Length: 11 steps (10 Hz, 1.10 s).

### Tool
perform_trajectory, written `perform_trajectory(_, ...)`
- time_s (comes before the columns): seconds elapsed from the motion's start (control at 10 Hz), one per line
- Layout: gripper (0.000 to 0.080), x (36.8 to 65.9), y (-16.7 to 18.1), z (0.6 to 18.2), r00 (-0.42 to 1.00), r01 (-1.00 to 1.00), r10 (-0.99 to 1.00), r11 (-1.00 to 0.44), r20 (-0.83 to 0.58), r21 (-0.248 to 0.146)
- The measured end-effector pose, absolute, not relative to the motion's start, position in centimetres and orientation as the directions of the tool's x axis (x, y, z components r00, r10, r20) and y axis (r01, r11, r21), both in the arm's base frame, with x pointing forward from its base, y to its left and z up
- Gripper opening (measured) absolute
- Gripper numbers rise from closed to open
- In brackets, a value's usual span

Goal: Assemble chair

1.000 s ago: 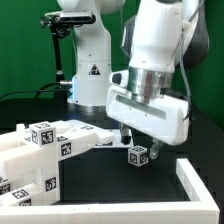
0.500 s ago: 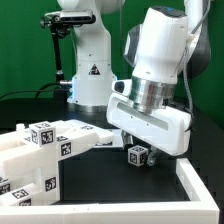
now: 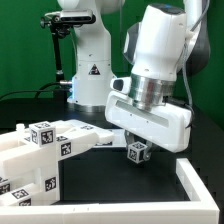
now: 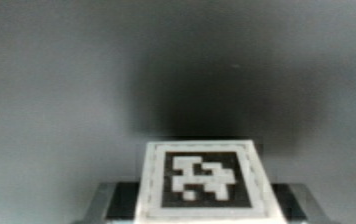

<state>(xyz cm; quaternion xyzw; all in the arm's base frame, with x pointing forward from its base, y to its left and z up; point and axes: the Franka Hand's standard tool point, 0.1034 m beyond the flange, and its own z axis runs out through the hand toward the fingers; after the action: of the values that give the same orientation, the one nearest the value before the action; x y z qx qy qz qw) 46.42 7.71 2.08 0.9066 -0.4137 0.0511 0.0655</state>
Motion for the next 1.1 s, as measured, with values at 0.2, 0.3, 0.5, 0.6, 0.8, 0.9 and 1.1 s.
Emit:
perform_trajectory(0.2,0.0265,48.0,6.8,6.7,0.706,-0.707,-0.703,-0.706,0.085,0.038)
perform_trajectory(0.3,0.0265,49.7,5.2,9.7,0.707,-0.706,-0.704,-0.709,0.066,0.004)
perform_trajectory(0.5,0.0265,51.7,3.6,11.7,0.704,-0.708,-0.707,-0.706,0.064,-0.016)
perform_trajectory(0.6,0.0266,51.3,3.8,11.3,0.71,-0.703,-0.702,-0.711,0.058,-0.007)
perform_trajectory(0.8,0.0266,51.6,3.3,11.7,0.767,-0.639,-0.639,-0.769,0.061,-0.01)
perform_trajectory(0.9,0.0266,52.2,0.6,13.4,0.832,-0.55,-0.551,-0.834,0.063,-0.028)
perform_trajectory(1.1,0.0266,53.0,-4.6,15.7,0.866,-0.489,-0.491,-0.871,0.093,-0.042)
